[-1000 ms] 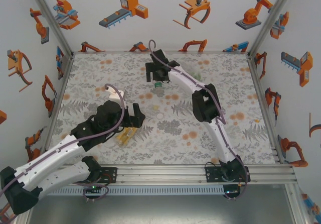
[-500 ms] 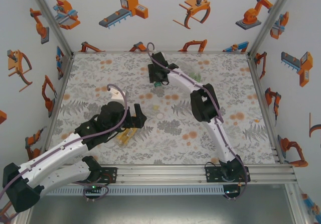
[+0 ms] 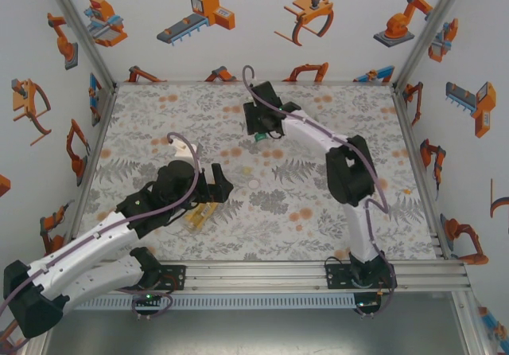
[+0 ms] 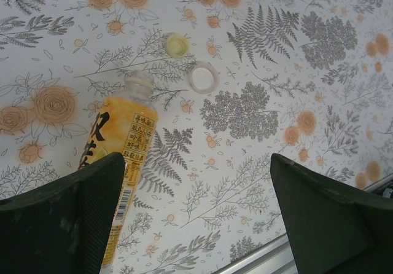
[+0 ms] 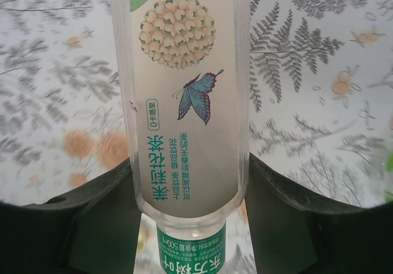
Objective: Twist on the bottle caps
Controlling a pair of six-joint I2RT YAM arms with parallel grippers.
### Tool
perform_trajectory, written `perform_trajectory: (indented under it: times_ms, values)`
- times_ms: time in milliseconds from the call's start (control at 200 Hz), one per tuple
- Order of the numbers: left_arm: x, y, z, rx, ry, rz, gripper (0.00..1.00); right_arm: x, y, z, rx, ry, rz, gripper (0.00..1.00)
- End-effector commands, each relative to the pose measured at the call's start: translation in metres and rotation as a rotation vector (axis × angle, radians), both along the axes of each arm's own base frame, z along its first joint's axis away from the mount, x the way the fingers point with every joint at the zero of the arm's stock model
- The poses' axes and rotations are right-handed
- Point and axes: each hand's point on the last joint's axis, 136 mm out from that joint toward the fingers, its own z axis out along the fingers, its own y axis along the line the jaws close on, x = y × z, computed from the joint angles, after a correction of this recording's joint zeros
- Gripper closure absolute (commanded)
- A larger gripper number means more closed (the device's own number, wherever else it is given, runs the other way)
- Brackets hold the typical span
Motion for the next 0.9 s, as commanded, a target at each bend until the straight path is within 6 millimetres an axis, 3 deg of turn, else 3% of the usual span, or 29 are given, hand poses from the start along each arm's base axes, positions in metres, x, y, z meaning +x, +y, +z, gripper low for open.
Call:
perform_trajectory:
  times_ms: [0, 100, 260, 571, 756, 896]
  values:
    - [-0.001, -0.006, 0.024, -0.036, -0.01, -0.032, 0.07, -0.024, 0.001, 0.044, 0.034, -0.094, 0.09, 0.59]
    - [-0.002, -0.01, 0.034, -0.018, -0.023, -0.072, 0.07, -0.056, -0.008, 0.061, 0.013, -0.12, 0.176, 0.66]
    - [-0.009, -0.018, 0.052, -0.016, -0.065, -0.158, 0.07, -0.112, -0.027, 0.078, -0.068, -0.143, 0.349, 0.69]
    - [-0.022, -0.018, 0.081, -0.045, -0.114, -0.227, 0.11, -0.238, -0.063, 0.091, -0.288, -0.345, 0.832, 0.8]
    - [-0.049, -0.051, 0.098, -0.106, -0.128, -0.446, 0.15, -0.295, -0.086, 0.097, -0.45, -0.531, 1.049, 0.82]
    - [-0.064, -0.072, 0.104, -0.07, -0.141, -0.524, 0.15, -0.327, -0.102, 0.096, -0.589, -0.644, 1.204, 0.91]
